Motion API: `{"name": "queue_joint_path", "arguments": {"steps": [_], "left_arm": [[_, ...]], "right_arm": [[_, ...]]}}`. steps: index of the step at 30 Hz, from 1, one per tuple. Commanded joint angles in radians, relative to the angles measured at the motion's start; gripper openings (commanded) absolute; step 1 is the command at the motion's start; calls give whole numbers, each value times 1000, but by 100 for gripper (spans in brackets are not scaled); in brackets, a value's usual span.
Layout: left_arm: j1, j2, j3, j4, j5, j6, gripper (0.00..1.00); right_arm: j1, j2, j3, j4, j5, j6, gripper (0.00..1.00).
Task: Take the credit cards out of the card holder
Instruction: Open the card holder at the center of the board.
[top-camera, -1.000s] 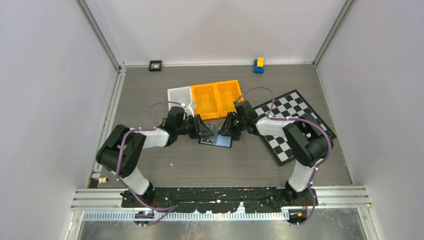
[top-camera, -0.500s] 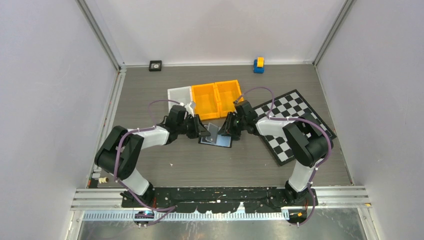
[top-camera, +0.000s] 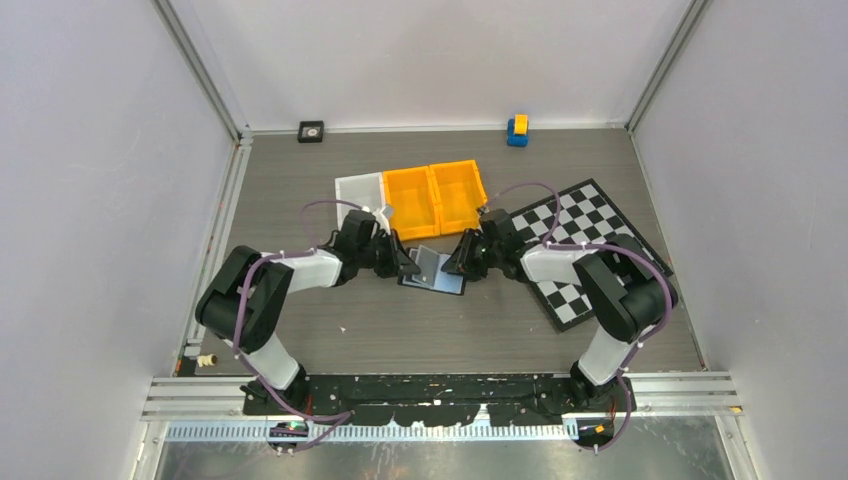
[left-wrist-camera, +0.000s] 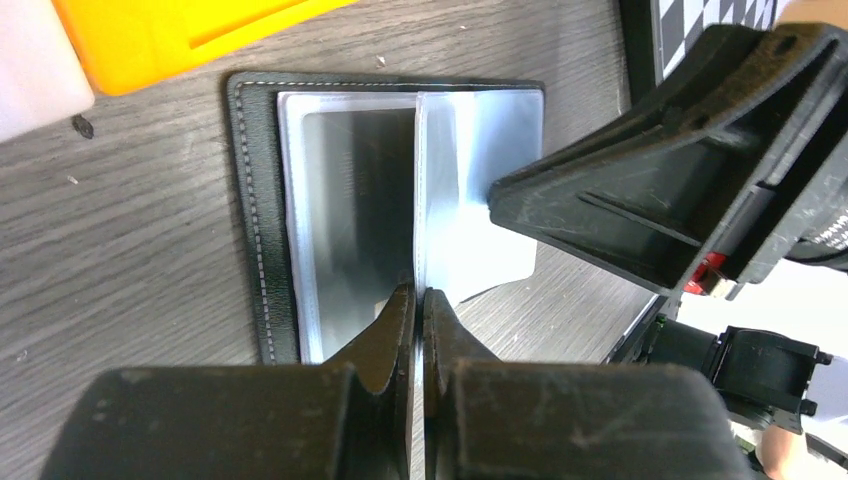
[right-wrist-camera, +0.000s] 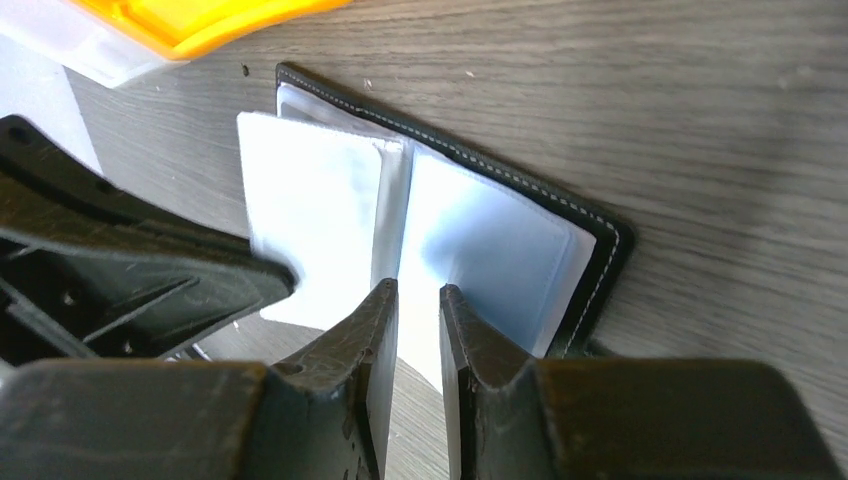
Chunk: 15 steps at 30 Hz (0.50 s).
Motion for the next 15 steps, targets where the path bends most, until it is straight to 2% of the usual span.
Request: {"name": "queue_joint_path", "arguments": {"steps": [1,8,15], "left_arm": [[-1,57,21,12,-36,4,0],[-1,59,13,26,-45,-1,0],[-1,-1,-26,96,-24,-5,0]], "right_arm": [[-31,-83,-79,164,-14,63,27],[-73,-149,-160,266,-14,98,27],[-78,-132,-143,255,-45,83,27]]}}
